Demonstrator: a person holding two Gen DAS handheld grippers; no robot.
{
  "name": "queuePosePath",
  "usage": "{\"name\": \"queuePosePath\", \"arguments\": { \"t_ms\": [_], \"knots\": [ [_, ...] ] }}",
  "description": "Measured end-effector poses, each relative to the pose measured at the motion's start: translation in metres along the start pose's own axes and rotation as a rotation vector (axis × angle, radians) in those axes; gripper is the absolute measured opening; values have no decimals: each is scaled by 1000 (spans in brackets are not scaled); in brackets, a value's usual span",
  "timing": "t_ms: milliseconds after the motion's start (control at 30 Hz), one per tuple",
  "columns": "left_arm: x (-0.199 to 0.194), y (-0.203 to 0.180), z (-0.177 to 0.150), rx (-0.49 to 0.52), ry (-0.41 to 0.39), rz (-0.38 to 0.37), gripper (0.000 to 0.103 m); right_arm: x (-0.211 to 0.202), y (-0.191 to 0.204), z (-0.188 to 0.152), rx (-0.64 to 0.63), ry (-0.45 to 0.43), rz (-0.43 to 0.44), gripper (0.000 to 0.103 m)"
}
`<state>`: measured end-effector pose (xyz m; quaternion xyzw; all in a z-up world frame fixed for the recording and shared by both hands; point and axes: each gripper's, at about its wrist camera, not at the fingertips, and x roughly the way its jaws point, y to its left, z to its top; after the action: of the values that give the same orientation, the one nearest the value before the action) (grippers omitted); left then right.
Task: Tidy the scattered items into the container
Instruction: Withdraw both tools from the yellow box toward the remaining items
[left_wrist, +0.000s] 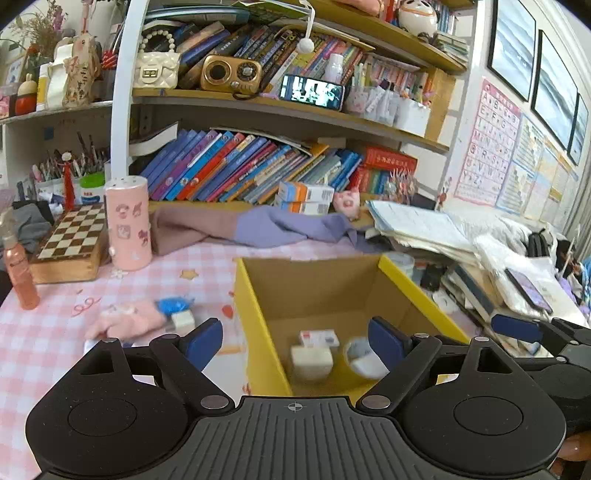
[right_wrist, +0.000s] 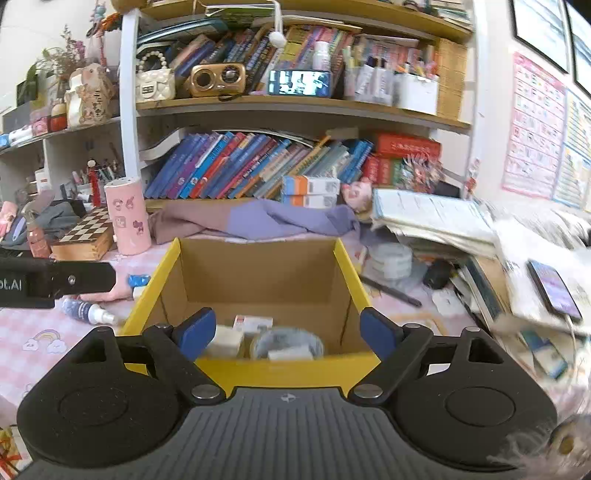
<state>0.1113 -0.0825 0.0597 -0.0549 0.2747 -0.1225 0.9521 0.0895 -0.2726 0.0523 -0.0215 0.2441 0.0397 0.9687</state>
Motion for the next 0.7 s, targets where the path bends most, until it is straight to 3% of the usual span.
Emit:
{"name": "queuePosePath", "arguments": {
  "t_ms": [267,700],
  "knots": [
    [-34,15,-30,9,40,-21,88,-39,28,-31,51,20,-84,85],
    [-70,39,-60,29,95,-37,88,-75,73,-62,69,56,-84,85]
  ]
}}
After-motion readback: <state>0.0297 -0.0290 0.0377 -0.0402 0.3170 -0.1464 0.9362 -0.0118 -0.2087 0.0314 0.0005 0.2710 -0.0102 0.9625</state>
